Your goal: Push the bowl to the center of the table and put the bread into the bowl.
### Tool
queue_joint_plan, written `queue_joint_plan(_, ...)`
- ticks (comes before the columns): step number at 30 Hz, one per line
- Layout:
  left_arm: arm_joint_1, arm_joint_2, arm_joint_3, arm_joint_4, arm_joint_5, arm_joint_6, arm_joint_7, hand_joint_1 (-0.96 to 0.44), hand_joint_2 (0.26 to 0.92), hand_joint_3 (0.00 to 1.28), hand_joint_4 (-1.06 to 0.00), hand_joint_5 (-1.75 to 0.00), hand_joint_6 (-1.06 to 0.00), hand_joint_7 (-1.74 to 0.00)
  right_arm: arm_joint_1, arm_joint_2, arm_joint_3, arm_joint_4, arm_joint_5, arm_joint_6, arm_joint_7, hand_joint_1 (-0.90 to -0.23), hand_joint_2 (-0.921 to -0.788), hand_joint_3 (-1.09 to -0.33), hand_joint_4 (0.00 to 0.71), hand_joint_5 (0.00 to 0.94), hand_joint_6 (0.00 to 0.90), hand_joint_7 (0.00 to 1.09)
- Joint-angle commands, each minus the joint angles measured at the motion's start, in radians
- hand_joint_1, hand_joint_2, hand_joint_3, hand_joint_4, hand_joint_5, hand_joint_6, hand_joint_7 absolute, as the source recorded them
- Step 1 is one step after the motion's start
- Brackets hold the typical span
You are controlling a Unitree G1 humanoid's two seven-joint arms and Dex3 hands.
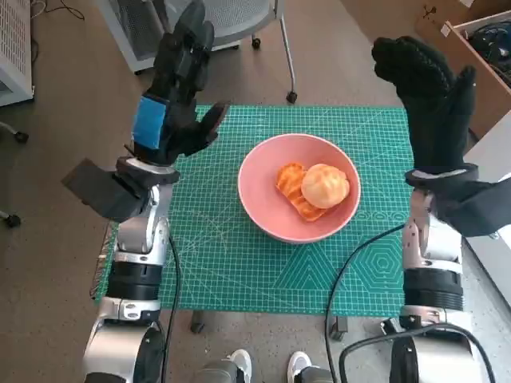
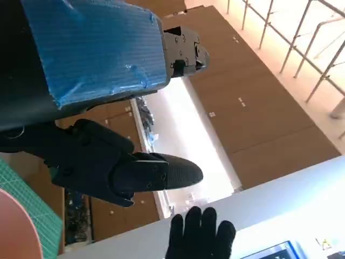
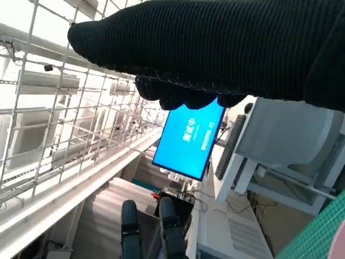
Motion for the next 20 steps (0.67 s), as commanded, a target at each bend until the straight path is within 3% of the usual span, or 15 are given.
queue_joint_plan(1,0.023,-0.008,-0.002,-0.034,-0.006,0.014,0.002,-0.62,0.921,0.41,0.00,0.00,0.00,-0.27,0.015,0.000,0.008,-0.016,-0.018,0.032,-0.023,-0.649,-0.921,-0.760,0.192,0.005,0.106,0.38)
queue_joint_plan(20,0.061,-0.022,-0.012,-0.064,-0.008,0.003,-0.009,-0.61,0.921,0.43,0.00,0.00,0.00,-0.22,0.044,0.002,0.014,-0.078,-0.046,0.079,-0.060,-0.643,-0.921,-0.761,0.196,0.004,0.111,0.37)
